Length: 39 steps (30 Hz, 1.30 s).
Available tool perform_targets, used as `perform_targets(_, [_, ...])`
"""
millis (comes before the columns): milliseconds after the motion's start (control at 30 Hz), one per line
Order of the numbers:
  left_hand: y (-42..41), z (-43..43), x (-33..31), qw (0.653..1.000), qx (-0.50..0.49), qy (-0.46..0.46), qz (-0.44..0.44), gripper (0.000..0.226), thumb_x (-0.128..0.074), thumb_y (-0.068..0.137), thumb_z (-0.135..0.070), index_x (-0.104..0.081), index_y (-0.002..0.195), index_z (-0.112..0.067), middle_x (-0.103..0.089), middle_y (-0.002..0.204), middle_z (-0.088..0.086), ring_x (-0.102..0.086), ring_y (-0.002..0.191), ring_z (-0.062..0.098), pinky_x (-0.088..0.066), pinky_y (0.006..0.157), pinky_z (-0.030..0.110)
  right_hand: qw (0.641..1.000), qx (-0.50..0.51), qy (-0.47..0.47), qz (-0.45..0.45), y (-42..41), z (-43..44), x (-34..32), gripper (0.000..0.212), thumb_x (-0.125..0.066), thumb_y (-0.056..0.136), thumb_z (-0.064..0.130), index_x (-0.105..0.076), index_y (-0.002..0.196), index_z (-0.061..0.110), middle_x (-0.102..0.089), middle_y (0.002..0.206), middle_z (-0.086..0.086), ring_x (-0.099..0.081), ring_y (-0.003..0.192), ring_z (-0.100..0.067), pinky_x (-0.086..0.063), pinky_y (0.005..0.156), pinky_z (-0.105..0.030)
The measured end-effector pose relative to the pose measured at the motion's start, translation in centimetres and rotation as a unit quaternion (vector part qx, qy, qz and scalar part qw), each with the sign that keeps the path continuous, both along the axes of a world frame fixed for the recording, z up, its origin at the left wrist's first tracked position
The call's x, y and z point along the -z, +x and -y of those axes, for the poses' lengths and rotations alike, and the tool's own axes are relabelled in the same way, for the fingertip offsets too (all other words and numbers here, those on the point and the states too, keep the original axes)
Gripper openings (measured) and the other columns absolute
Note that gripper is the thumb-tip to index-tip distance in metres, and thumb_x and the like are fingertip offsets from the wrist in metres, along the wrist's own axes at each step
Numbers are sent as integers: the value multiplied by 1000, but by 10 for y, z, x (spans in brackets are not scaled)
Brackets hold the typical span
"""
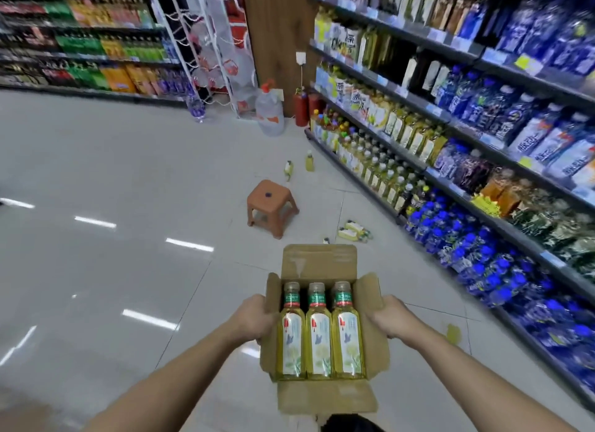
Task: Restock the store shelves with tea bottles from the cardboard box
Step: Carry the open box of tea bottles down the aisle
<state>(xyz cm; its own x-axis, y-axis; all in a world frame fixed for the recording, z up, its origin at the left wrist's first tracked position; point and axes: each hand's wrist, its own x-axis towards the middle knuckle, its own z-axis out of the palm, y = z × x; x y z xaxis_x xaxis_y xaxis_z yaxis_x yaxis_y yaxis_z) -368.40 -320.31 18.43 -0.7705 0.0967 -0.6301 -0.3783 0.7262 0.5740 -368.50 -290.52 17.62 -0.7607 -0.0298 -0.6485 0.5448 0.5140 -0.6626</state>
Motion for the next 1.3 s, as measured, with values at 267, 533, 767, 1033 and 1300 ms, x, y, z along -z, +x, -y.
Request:
perform_targets(267, [-243, 30, 2, 1000, 18, -13, -5, 41, -59, 81, -39, -72, 86, 0, -75, 80, 13, -75, 71, 26, -63, 61, 35, 1000, 24, 4, 4, -244, 28, 9, 25, -65, 72, 35, -69, 81, 12, -68, 71, -2, -59, 51, -11, -40, 41, -17])
perform_targets(533, [-501, 46, -6, 995, 102, 11, -19, 31, -55, 94, -17, -57, 64, -21, -57, 56, -10, -56, 53, 7, -46, 50, 21, 997, 70, 33, -7, -460, 48, 1, 8, -65, 78, 23, -67, 72, 18, -64, 66, 1, -58, 55, -14, -42, 45, -22])
perform_targets(767, [-691, 27, -17, 974, 215, -38, -63, 37, -51, 100, -21, -54, 64, -15, -52, 61, -9, -49, 49, 5, -41, 51, 15, 980, 193, 42, 8, -591, 50, 14, 16, -63, 80, 23, -66, 66, 15, -63, 61, 1, -56, 49, -14, -39, 44, -21])
perform_targets(1033, [-875, -26, -8, 969, 238, -61, -24, 28, -48, 86, -12, -63, 62, -8, -70, 70, 17, -69, 66, 28, -45, 44, 20, 972, 231, 40, 1, -741, 0, 18, 14, -63, 83, 19, -74, 82, 9, -72, 73, -4, -69, 66, -19, -48, 52, -24])
perform_targets(1300, [-989, -93, -4, 964, 260, -53, -9, 32, -48, 86, -10, -56, 55, -11, -59, 55, 1, -58, 55, 14, -47, 51, 24, 963, 266, 52, 14, -838, -53, 5, 20, -63, 87, 19, -70, 68, 17, -66, 63, 1, -64, 61, -18, -42, 52, -23])
